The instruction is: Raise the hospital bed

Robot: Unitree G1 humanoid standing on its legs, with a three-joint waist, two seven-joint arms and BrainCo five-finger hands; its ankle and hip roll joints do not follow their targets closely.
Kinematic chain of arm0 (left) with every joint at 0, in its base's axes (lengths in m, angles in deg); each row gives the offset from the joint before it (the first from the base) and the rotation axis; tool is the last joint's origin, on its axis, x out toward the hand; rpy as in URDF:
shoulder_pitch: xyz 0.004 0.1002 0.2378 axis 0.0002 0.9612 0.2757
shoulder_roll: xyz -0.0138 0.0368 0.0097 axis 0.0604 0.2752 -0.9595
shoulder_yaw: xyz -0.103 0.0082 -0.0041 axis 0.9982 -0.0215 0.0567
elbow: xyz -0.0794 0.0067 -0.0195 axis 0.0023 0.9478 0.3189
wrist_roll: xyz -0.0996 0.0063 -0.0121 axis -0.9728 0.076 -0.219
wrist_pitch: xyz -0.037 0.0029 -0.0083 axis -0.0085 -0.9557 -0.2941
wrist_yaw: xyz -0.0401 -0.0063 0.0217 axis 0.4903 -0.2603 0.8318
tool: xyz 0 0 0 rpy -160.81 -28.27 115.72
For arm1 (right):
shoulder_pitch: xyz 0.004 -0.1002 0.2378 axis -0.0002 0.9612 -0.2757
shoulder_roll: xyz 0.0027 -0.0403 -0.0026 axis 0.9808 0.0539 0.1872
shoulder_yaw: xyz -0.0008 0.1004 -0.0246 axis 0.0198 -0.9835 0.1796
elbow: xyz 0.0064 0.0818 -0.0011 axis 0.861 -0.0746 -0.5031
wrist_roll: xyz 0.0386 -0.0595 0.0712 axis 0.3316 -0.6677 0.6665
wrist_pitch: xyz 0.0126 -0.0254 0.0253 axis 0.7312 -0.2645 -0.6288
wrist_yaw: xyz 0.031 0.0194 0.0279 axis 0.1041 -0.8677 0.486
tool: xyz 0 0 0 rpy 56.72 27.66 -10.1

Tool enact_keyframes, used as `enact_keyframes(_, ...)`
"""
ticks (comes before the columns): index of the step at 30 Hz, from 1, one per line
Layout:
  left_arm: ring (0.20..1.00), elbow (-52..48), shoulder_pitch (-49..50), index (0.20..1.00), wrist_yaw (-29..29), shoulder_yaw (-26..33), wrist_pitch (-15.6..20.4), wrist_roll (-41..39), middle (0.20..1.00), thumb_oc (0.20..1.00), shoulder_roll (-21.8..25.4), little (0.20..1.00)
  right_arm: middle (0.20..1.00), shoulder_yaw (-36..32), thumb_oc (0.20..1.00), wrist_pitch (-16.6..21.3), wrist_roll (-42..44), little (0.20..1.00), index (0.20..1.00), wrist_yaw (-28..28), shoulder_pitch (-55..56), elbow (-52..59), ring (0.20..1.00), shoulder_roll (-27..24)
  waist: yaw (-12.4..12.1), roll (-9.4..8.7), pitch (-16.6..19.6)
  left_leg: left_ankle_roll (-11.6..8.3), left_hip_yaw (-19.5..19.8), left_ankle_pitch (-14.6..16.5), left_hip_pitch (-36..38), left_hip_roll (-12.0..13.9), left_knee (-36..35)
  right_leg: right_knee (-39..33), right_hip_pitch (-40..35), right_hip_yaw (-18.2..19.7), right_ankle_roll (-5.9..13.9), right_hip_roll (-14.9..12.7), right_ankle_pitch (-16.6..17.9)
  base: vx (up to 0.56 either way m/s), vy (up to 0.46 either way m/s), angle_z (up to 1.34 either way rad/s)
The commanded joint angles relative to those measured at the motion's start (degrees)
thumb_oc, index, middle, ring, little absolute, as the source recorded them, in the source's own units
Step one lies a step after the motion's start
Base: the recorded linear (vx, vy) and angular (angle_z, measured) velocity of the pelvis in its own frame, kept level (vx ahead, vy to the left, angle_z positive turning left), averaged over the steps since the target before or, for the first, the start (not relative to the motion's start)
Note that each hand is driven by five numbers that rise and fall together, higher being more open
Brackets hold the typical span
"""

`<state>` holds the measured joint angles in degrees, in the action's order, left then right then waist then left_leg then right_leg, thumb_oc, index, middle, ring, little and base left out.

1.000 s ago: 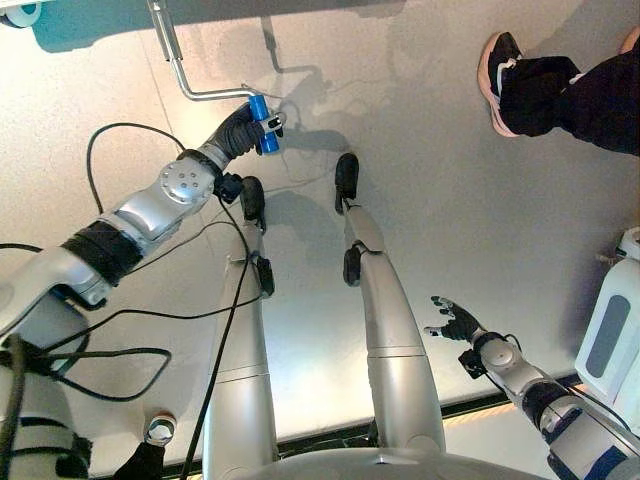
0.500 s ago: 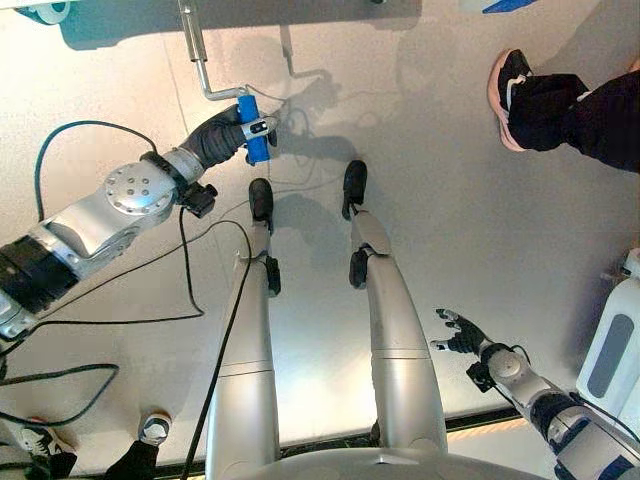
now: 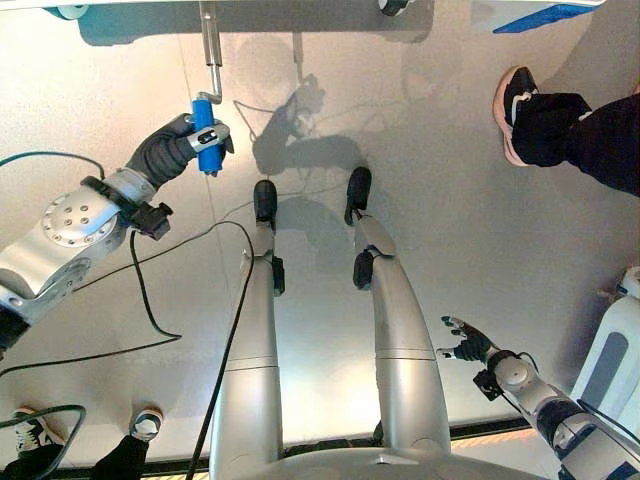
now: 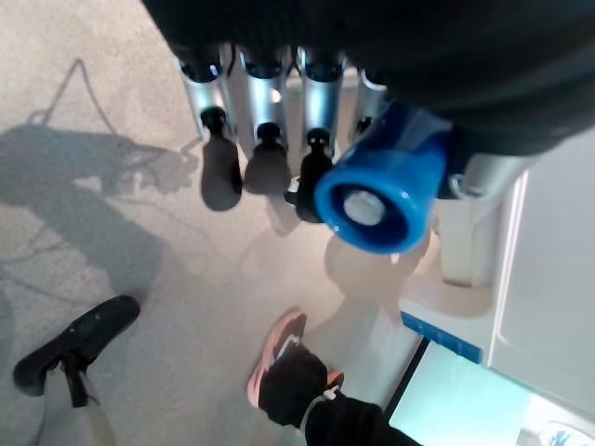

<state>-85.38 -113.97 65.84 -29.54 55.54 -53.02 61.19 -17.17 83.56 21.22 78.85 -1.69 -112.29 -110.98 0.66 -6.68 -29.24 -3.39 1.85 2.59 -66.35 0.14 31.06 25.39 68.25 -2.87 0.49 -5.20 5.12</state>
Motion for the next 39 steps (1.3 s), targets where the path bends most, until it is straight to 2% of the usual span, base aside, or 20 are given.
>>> enact_keyframes(1, 0.2, -8.59, 8.23, 0.2, 1.02, 10.33, 9.03, -0.36, 0.2, 0.2, -1.24, 0.2, 1.0, 0.39, 1.0, 0.63, -0.86, 1.0, 1.0, 0.64, 8.93, -0.95, 1.0, -2.84, 0.97, 3.95, 4.32, 1.21, 0.54, -0.46, 1.32, -0.89, -2.12, -0.81, -3.28, -1.47, 5.81, 0.6, -2.39, -0.01, 0.046, 0.04)
enact_keyframes(5, 0.2, -4.47, 12.08, 0.2, -1.08, 14.02, 8.59, 1.11, 0.2, 0.2, -2.79, 0.2, 1.0, 0.49, 1.0, 0.67, -0.56, 1.0, 1.0, 0.46, 8.72, -0.43, 1.0, -3.01, 0.45, 3.69, 4.04, 1.41, 0.9, -0.48, 1.12, -1.25, -2.04, -1.21, -3.69, -1.76, 6.08, 0.32, -2.25, 0.0, 0.036, 0.04)
enact_keyframes(14, 0.2, 5.35, 13.16, 0.2, -5.76, 17.53, 7.8, 4.63, 0.2, 0.2, -6.32, 0.2, 1.0, 0.48, 1.0, 0.33, -0.16, 1.0, 1.0, -0.08, 7.95, 0.17, 1.0, -2.8, 0.19, 2.84, 3.89, 1.83, 1.16, 0.18, 0.09, -1.46, -0.1, -1.53, -3.94, -1.87, 6.24, 0.08, -2.21, 0.0, 0.042, 0.0)
enact_keyframes(33, 0.2, 31.04, -5.17, 0.2, -11.21, 7.82, 3.05, 10.97, 0.2, 0.2, -13.92, 0.2, 1.0, 2.82, 1.0, -1.02, 1.37, 1.0, 1.0, -0.92, 4.36, 1.13, 1.0, -1.93, 2.6, 0.11, 3.64, 2.04, 0.71, 1.36, -1.37, -1.09, 2.86, -1.53, -2.98, -0.88, 5.72, 1.15, -2.47, 0.0, 0.014, -0.02)
enact_keyframes(39, 0.2, 44.32, -16.39, 0.2, -12.46, 2.12, 1.26, 12.83, 0.2, 0.2, -19.98, 0.2, 1.0, 4.62, 1.0, -1.46, 2.65, 1.0, 1.0, -1.18, 2.23, 0.6, 1.0, -1.25, 3.97, -0.77, 3.6, 1.96, 0.82, 1.46, -2.18, -1.05, 3.69, -0.99, -2.19, -0.85, 5.49, 1.53, -2.66, 0.0, -0.001, -0.01)
